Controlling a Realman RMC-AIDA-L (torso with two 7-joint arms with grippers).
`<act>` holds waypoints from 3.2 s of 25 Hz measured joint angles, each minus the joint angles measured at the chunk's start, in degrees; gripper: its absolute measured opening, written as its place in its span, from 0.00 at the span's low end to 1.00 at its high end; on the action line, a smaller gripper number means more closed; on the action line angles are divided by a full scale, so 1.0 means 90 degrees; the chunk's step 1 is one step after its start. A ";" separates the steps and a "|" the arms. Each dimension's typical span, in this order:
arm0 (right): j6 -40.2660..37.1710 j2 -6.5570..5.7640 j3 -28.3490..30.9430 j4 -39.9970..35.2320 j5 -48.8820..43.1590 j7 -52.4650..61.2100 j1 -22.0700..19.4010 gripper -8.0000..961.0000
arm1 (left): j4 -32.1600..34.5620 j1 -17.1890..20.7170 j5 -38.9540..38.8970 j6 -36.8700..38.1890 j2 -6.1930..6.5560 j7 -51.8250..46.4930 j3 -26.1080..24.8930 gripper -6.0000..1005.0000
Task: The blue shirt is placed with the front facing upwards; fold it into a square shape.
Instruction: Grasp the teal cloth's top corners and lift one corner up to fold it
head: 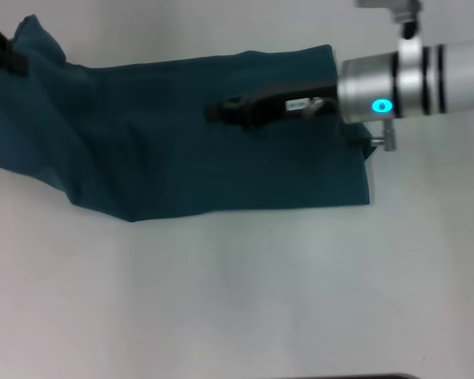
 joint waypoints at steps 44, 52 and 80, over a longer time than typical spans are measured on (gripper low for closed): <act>0.3155 0.0145 -0.4751 0.0463 0.2854 0.2726 0.1309 0.01 | -0.0589 -0.0113 -0.1379 0.0531 -0.0059 0.0324 0.0036 0.06; 0.3509 0.0143 -0.5060 0.0302 0.3263 0.2674 0.0969 0.01 | -0.0694 -0.0222 -0.1629 0.0572 -0.0072 0.0263 0.0054 0.06; 0.2887 0.0040 -0.5453 -0.0163 0.3215 0.3119 0.0520 0.02 | -0.0522 -0.0472 -0.1638 0.0264 -0.0201 0.0219 0.0305 0.06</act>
